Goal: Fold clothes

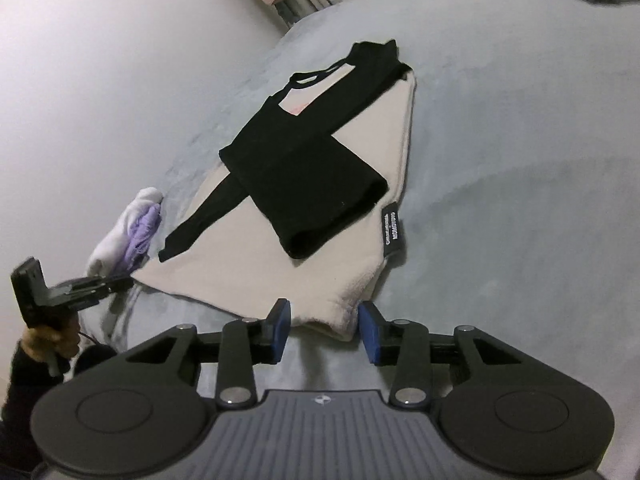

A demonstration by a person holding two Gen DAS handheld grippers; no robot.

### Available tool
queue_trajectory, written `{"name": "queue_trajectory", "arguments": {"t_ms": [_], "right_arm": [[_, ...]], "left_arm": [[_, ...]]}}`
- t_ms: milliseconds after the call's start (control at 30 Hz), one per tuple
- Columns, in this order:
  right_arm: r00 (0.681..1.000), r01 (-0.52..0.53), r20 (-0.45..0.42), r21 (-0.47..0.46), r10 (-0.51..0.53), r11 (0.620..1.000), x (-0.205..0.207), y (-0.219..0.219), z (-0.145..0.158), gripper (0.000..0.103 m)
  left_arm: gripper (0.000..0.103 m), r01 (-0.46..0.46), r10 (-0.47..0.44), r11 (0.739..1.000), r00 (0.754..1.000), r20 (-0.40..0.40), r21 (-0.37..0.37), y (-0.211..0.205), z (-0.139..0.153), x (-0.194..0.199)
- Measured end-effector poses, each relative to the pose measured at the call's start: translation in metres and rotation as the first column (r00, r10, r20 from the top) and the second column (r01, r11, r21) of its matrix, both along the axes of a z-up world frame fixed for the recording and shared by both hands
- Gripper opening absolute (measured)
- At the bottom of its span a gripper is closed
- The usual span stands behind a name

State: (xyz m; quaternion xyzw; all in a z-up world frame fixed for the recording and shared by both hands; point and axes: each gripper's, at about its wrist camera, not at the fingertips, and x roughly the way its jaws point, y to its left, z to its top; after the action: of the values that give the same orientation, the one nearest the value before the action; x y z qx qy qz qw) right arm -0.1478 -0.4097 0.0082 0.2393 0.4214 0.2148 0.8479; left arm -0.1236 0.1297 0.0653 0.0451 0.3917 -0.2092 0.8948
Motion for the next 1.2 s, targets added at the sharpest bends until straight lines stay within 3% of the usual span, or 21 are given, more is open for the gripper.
{"name": "queue_trajectory", "arguments": {"t_ms": [33, 100, 233, 267, 300, 333, 400, 500, 733, 867, 967, 1100, 1200], "right_arm": [[1.0, 0.008, -0.001, 0.027, -0.008, 1.0, 0.0, -0.003, -0.002, 0.038], [0.999, 0.033, -0.007, 0.092, -0.032, 0.995, -0.002, -0.012, -0.007, 0.038], [0.999, 0.04, -0.03, 0.146, -0.036, 0.988, 0.001, -0.018, -0.016, 0.037], [0.999, 0.04, -0.034, 0.135, -0.035, 0.99, 0.003, -0.017, -0.017, 0.031], [0.999, 0.043, -0.038, 0.119, -0.039, 0.992, 0.005, -0.016, -0.017, 0.026], [0.998, 0.047, -0.041, 0.1, -0.043, 0.994, 0.006, -0.015, -0.017, 0.014], [0.999, 0.047, -0.026, 0.063, -0.045, 0.997, 0.004, -0.013, -0.014, 0.011], [0.999, 0.046, 0.014, 0.015, -0.046, 0.999, -0.001, -0.009, -0.002, 0.01], [0.998, 0.012, 0.064, -0.056, -0.008, 0.998, -0.007, -0.012, 0.048, 0.009], [1.0, -0.02, -0.019, -0.144, 0.017, 0.989, 0.009, -0.008, 0.034, 0.009], [0.998, -0.039, -0.055, -0.197, 0.029, 0.98, 0.013, -0.001, 0.016, 0.01], [1.0, 0.017, 0.018, -0.235, -0.013, 0.972, 0.003, -0.002, 0.021, 0.011], [0.993, 0.07, 0.114, -0.426, -0.024, 0.902, -0.014, 0.012, 0.039, 0.019]], "left_arm": [[0.033, -0.001, 0.001, 1.0, 1.0, -0.007, -0.027, 0.004, 0.002, 0.0], [0.042, 0.002, -0.003, 0.997, 1.0, -0.022, -0.078, 0.008, 0.004, 0.001], [0.043, -0.006, 0.002, 0.998, 0.998, -0.07, -0.06, -0.004, -0.005, 0.015], [0.042, -0.019, 0.015, 0.999, 0.996, -0.09, -0.051, -0.007, -0.011, 0.021], [0.037, -0.035, 0.029, 0.998, 0.993, -0.116, -0.057, -0.008, -0.016, 0.027], [0.025, -0.057, 0.044, 0.995, 0.988, -0.146, -0.086, -0.007, -0.022, 0.032], [0.01, -0.102, 0.073, 0.984, 0.978, -0.195, -0.145, -0.004, -0.029, 0.041], [0.006, -0.153, 0.116, 0.974, 0.969, -0.217, -0.166, 0.0, -0.027, 0.045], [0.005, -0.077, 0.063, 0.992, 0.988, -0.14, -0.1, -0.011, 0.01, 0.021], [0.006, -0.074, 0.071, 0.997, 0.98, -0.186, -0.011, -0.018, -0.013, 0.028], [0.007, -0.065, 0.072, 0.997, 0.983, -0.168, 0.045, -0.022, -0.021, 0.025], [0.01, -0.064, 0.072, 0.996, 0.99, -0.124, 0.066, -0.023, -0.014, 0.017], [0.016, -0.067, 0.074, 0.994, 0.993, -0.089, 0.081, -0.022, -0.008, 0.01]]}}
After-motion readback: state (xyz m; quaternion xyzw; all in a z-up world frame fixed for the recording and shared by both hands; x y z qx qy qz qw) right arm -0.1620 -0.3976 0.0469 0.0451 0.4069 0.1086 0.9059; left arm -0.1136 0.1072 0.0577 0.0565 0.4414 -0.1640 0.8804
